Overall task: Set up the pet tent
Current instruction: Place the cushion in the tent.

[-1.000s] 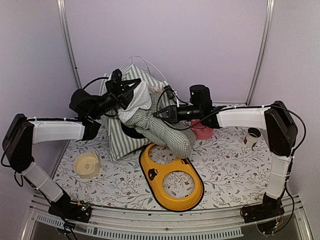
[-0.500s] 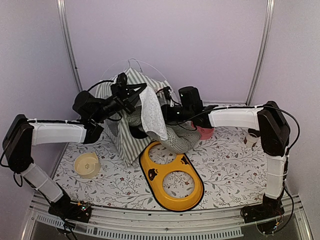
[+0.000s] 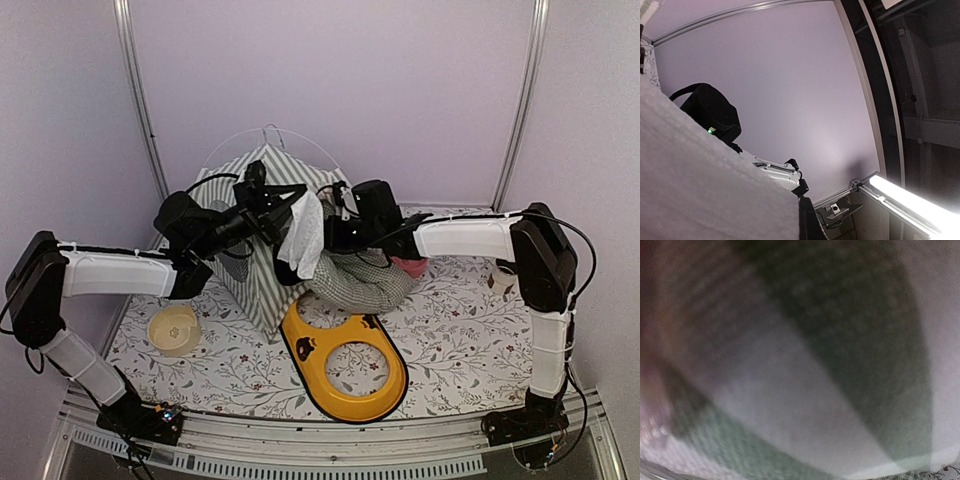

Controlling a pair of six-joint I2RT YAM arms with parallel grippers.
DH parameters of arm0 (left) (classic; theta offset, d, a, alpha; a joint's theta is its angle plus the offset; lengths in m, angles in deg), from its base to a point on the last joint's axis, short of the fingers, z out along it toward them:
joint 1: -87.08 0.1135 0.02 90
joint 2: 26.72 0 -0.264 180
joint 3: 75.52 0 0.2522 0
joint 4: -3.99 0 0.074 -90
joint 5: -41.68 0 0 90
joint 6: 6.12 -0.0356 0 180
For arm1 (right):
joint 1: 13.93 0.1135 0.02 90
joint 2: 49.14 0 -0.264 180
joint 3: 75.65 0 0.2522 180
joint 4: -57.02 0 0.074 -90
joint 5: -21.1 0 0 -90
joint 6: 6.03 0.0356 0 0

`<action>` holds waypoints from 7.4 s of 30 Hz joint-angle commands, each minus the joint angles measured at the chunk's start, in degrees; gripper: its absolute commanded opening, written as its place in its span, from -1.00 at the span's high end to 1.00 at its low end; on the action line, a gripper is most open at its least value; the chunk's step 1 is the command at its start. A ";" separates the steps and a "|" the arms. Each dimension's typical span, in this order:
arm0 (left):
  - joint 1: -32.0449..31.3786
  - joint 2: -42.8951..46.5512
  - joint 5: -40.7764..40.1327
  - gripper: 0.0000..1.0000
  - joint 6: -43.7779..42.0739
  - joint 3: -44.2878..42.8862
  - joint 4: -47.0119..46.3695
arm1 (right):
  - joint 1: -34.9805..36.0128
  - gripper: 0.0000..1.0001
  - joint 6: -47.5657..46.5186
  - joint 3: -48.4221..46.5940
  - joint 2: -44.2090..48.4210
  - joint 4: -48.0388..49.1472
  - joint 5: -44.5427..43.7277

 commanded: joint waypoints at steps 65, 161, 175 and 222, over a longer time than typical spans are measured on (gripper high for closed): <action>-0.24 -8.43 4.88 1.00 2.58 -6.67 -4.36 | -17.19 0.24 -2.49 44.15 24.02 13.32 17.13; -2.70 -0.76 -2.67 1.00 -3.17 -3.76 0.26 | -2.56 -0.69 -12.61 35.55 38.40 -2.32 -2.37; -2.65 -2.44 -2.16 1.00 -1.22 -4.20 -2.76 | 15.10 -0.67 -19.22 41.74 32.77 12.14 1.23; -2.23 -1.61 -0.86 1.00 -0.41 -3.24 -2.37 | 11.75 0.95 -16.48 20.45 11.32 4.98 0.43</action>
